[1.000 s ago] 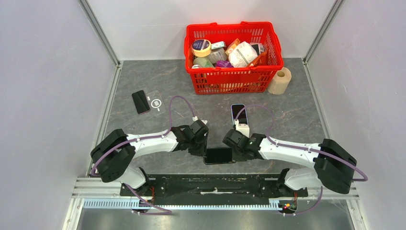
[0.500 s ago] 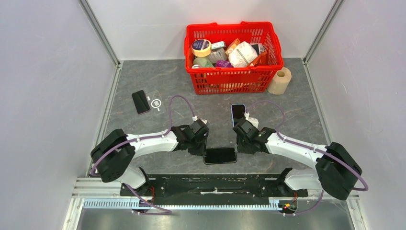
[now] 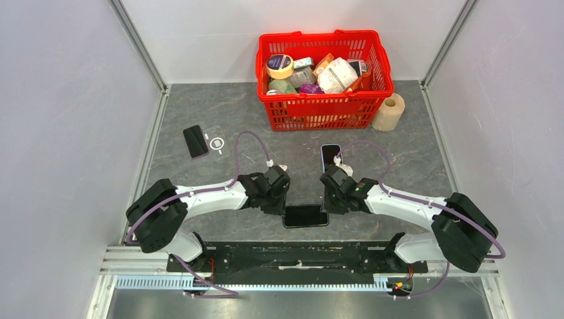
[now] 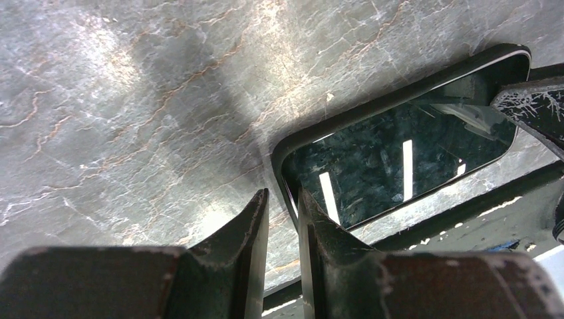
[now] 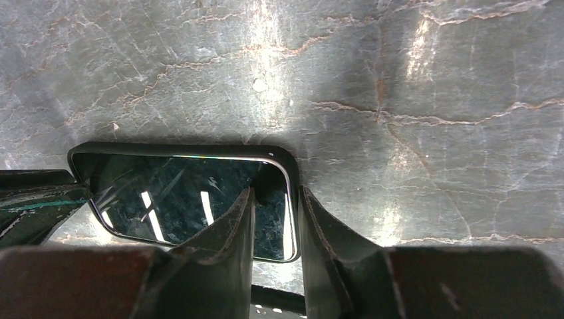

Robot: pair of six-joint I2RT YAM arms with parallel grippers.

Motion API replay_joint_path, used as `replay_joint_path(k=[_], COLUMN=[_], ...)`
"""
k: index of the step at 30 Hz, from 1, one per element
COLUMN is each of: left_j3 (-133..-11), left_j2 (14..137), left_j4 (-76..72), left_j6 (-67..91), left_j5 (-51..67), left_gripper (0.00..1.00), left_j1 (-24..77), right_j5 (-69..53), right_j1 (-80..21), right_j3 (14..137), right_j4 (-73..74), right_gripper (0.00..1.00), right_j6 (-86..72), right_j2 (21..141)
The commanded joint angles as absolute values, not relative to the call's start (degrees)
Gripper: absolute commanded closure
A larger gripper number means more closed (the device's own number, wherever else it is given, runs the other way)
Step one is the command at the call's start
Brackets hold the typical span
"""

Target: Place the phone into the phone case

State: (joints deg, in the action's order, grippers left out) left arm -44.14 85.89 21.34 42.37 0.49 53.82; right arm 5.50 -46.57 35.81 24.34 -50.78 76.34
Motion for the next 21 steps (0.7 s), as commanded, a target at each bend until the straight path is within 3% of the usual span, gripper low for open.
replay_joint_path(k=[1, 4, 14, 17, 21], left_j3=[-46.1, -46.6, -48.2, -48.2, -48.0], left_j2=[86.1, 86.2, 87.6, 87.1, 86.1], left_j4=[23.4, 24.1, 24.2, 24.3, 24.9], left_j6=[40.7, 40.1, 39.3, 39.1, 39.1], left_j5=[-3.2, -3.9, -3.7, -3.7, -3.7], left_gripper=[0.72, 0.72, 0.72, 0.72, 0.72], left_j1=[53.8, 53.8, 53.8, 53.7, 53.8], right_j5=[6.5, 7.7, 10.6, 12.0, 14.4], right_j1=[-49.6, -52.6, -62.1, -62.0, -60.9], right_j3=[32.5, 32.1, 34.9, 35.3, 35.8], right_j4=[25.2, 24.3, 22.0, 23.7, 28.5], right_gripper=[0.69, 0.73, 0.99, 0.92, 0.68], right_j6=[-54.0, -57.1, -64.7, -64.4, -63.0], right_j2=[81.8, 84.4, 94.5, 92.1, 83.9])
